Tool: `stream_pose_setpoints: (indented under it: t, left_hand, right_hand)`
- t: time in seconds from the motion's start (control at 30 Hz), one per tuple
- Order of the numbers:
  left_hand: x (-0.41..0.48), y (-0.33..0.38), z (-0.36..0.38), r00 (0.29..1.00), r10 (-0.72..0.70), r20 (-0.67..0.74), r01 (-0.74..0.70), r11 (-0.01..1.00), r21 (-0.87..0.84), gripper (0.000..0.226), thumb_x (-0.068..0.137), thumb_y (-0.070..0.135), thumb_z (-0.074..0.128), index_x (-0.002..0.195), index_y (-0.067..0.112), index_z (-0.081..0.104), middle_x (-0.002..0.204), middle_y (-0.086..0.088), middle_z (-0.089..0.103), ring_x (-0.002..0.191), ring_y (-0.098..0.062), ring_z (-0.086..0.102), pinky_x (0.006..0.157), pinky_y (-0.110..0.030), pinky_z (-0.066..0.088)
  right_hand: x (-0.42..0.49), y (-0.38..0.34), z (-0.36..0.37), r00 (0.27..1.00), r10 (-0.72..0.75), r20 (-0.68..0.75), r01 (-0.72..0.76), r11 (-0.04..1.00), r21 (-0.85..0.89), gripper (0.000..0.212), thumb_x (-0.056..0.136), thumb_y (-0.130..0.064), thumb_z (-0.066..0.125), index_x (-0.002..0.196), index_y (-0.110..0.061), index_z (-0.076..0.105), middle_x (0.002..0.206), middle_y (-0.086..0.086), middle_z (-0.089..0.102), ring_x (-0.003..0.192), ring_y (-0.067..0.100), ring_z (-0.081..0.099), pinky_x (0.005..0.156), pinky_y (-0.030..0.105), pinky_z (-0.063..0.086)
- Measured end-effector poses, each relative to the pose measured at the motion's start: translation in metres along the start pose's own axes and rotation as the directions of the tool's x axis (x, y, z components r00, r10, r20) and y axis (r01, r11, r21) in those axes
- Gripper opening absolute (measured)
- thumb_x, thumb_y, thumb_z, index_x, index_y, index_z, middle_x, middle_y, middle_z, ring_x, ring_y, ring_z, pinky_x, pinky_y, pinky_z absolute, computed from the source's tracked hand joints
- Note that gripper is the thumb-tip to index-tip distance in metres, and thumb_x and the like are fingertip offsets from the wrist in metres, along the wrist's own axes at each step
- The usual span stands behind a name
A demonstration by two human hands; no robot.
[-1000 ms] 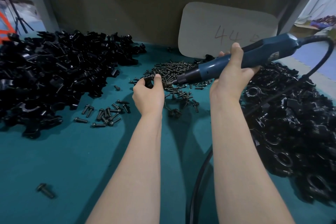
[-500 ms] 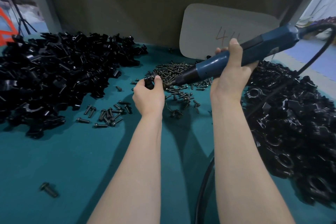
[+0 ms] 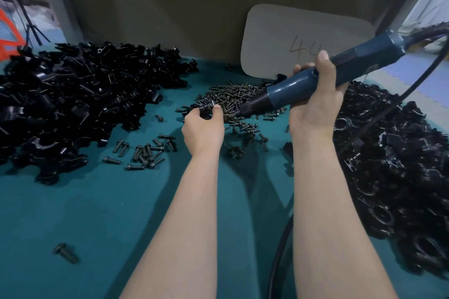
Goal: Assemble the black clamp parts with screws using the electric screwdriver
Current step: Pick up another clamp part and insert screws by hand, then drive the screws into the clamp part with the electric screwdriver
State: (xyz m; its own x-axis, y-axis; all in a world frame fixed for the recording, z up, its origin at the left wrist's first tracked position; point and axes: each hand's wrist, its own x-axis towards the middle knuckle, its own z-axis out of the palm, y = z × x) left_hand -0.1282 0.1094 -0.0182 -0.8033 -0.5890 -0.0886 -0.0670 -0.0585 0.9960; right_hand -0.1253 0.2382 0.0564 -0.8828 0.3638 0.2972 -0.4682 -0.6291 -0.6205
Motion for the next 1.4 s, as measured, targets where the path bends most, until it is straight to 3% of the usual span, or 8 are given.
stream_pose_setpoints:
  t: [0.2,0.4,0.57,0.7,0.9,1.03,1.23,1.4]
  left_hand:
    - [0.0,0.0,-0.001,1.0,-0.014,-0.008,0.014,1.0,-0.008,0.022,0.091,0.036,0.061,0.098,0.017,0.053,0.093,-0.006,0.067,0.085,-0.026,0.069,0.084,-0.043,0.056]
    - [-0.003,0.012,-0.006,0.988,-0.132,0.079,0.154,0.873,-0.463,0.018,0.097,0.026,0.058,0.099,0.011,0.047,0.077,-0.005,0.061,0.059,-0.011,0.06,0.052,-0.019,0.052]
    - [-0.005,0.017,-0.006,0.95,-0.141,0.278,0.297,0.679,-0.671,0.02,0.098,0.03,0.053,0.093,0.011,0.056,0.089,-0.012,0.057,0.075,-0.017,0.063,0.053,-0.017,0.053]
    - [-0.006,0.017,-0.001,0.925,-0.15,0.349,0.352,0.682,-0.641,0.024,0.1,0.035,0.048,0.099,0.015,0.061,0.094,-0.014,0.062,0.073,-0.016,0.064,0.059,-0.02,0.056]
    - [-0.012,0.009,0.008,0.954,0.148,0.262,-0.074,0.96,-0.27,0.036,0.104,0.016,0.042,0.137,0.027,0.051,0.117,-0.004,0.059,0.085,-0.014,0.062,0.084,-0.027,0.055]
    - [-0.015,0.008,0.007,0.919,0.296,0.26,-0.283,0.955,-0.087,0.046,0.101,0.023,0.048,0.144,0.036,0.04,0.11,-0.003,0.066,0.101,-0.022,0.064,0.096,-0.042,0.051]
    - [-0.02,0.005,0.012,0.934,0.222,0.279,-0.228,0.974,-0.01,0.045,0.092,0.033,0.062,0.13,0.025,0.039,0.12,-0.014,0.062,0.111,-0.029,0.062,0.1,-0.045,0.047]
    - [-0.032,0.012,0.021,0.927,0.275,0.256,-0.274,0.961,-0.042,0.013,0.092,0.028,0.063,0.086,0.032,0.053,0.1,-0.001,0.067,0.101,-0.021,0.063,0.09,-0.037,0.052]
  right_hand:
    - [-0.001,-0.009,0.004,1.0,0.012,0.004,-0.012,1.0,0.014,0.051,0.092,-0.013,0.059,0.137,-0.006,0.036,0.075,0.001,0.055,0.069,0.015,0.058,0.073,0.029,0.052]
    - [0.018,-0.027,-0.006,0.967,0.159,-0.198,-0.206,0.949,-0.241,0.065,0.085,-0.038,0.069,0.132,-0.007,0.036,0.106,0.007,0.06,0.078,0.018,0.064,0.068,0.031,0.058]
    - [0.019,-0.015,-0.026,0.875,0.437,-0.21,-0.451,0.574,-0.683,0.097,0.076,-0.013,0.078,0.149,-0.019,0.016,0.122,0.011,0.054,0.085,0.028,0.066,0.078,0.046,0.057]
    - [0.018,0.003,-0.03,0.88,0.432,-0.199,-0.306,0.193,-0.932,0.1,0.08,-0.009,0.073,0.152,-0.02,0.005,0.132,0.012,0.047,0.108,0.036,0.056,0.095,0.051,0.048]
    - [0.016,0.019,-0.028,0.923,0.34,-0.177,-0.158,-0.084,-0.984,0.096,0.085,-0.026,0.07,0.152,-0.017,0.001,0.14,0.018,0.042,0.121,0.038,0.047,0.095,0.041,0.042]
    - [0.015,0.029,-0.031,0.897,0.373,-0.238,-0.139,-0.273,-0.952,0.091,0.087,-0.034,0.066,0.151,-0.013,0.006,0.136,0.017,0.048,0.132,0.038,0.036,0.102,0.041,0.036]
    - [0.016,0.024,-0.028,0.925,0.333,-0.183,-0.093,-0.268,-0.959,0.041,0.096,-0.036,0.05,0.126,-0.008,0.05,0.121,0.015,0.059,0.122,0.035,0.046,0.099,0.036,0.034]
    - [0.01,-0.006,-0.014,0.957,0.291,-0.012,-0.029,0.054,-0.998,0.037,0.098,-0.036,0.047,0.117,-0.01,0.064,0.11,0.009,0.066,0.1,0.024,0.06,0.085,0.031,0.046]
